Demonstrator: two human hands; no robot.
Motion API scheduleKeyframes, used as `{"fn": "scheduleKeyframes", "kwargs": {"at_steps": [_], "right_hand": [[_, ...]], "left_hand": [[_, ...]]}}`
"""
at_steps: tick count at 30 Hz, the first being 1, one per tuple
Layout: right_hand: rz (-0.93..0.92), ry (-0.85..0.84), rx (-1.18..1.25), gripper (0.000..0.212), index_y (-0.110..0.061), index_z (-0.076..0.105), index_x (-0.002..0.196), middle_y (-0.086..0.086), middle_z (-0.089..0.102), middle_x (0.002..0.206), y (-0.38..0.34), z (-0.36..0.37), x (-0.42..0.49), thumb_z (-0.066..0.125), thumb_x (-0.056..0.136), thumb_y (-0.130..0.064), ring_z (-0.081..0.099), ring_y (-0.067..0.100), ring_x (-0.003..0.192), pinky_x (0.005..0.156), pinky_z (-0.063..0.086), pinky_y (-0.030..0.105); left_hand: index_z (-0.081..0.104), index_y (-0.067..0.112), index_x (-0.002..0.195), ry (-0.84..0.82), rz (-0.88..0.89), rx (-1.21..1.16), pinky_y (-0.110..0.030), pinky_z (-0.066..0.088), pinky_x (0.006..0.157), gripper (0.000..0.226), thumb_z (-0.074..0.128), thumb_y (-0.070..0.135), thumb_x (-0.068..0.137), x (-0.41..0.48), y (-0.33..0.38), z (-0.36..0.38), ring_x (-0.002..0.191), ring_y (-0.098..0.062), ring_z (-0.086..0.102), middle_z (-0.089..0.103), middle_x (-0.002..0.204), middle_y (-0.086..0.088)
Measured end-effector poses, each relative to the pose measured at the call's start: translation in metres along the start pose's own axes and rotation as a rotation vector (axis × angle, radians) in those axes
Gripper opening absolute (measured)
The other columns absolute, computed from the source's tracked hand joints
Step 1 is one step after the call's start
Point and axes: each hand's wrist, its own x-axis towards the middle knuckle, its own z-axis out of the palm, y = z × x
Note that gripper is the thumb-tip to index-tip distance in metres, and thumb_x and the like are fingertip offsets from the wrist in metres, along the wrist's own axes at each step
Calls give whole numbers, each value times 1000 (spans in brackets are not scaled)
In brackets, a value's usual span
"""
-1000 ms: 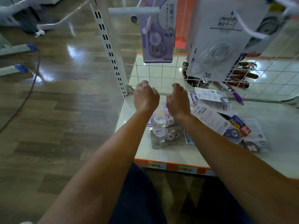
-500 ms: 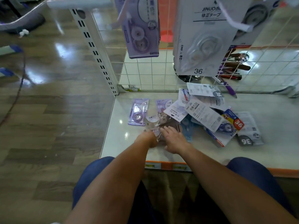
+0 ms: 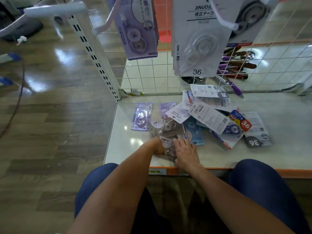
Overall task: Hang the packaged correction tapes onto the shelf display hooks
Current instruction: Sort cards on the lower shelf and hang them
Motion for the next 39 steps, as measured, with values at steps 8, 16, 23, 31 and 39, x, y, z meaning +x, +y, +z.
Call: {"fn": "scheduleKeyframes", "kwargs": {"at_steps": [8, 16, 23, 31, 39], "right_hand": [[106, 67, 110, 58, -24, 38, 135, 8, 37, 131, 3, -14, -4, 59, 86, -47, 39, 24, 122, 100, 33, 39], [111, 154, 327, 11, -22, 61, 100, 2, 63, 103, 10, -44, -17, 56, 92, -25, 58, 18, 94, 82, 46, 34], [62, 225, 615, 13, -26, 59, 82, -8, 58, 75, 20, -98, -35, 56, 94, -29, 52, 5, 66, 54, 32, 10], [180, 238, 897, 12, -23, 68, 99, 4, 71, 105, 23, -182, -79, 62, 91, -29, 65, 21, 96, 88, 53, 42], [93, 206, 837, 37, -34, 49, 59, -21, 55, 51, -7, -296, -156, 64, 90, -19, 53, -8, 57, 51, 34, 7]], "left_hand": [[53, 7, 116, 209, -39, -196, -33, 53, 81, 37, 65, 22, 84, -16, 3, -8, 101, -25, 58, 59, 110, -10], [65, 6, 101, 358, 168, 89, -28, 46, 71, 19, 51, 18, 95, -56, 29, -32, 82, -20, 54, 61, 95, -9], [73, 14, 100, 595, 403, -139, -25, 49, 71, 17, 65, 25, 90, -89, 52, -53, 82, -16, 62, 71, 95, -4], [64, 30, 107, 570, 371, -728, -39, 54, 89, 27, 68, 13, 86, -148, 81, -61, 98, -16, 66, 70, 105, 0], [66, 13, 114, 574, 294, -825, -18, 50, 83, 22, 55, 12, 95, -281, 120, -80, 99, -13, 63, 68, 109, -1]]}}
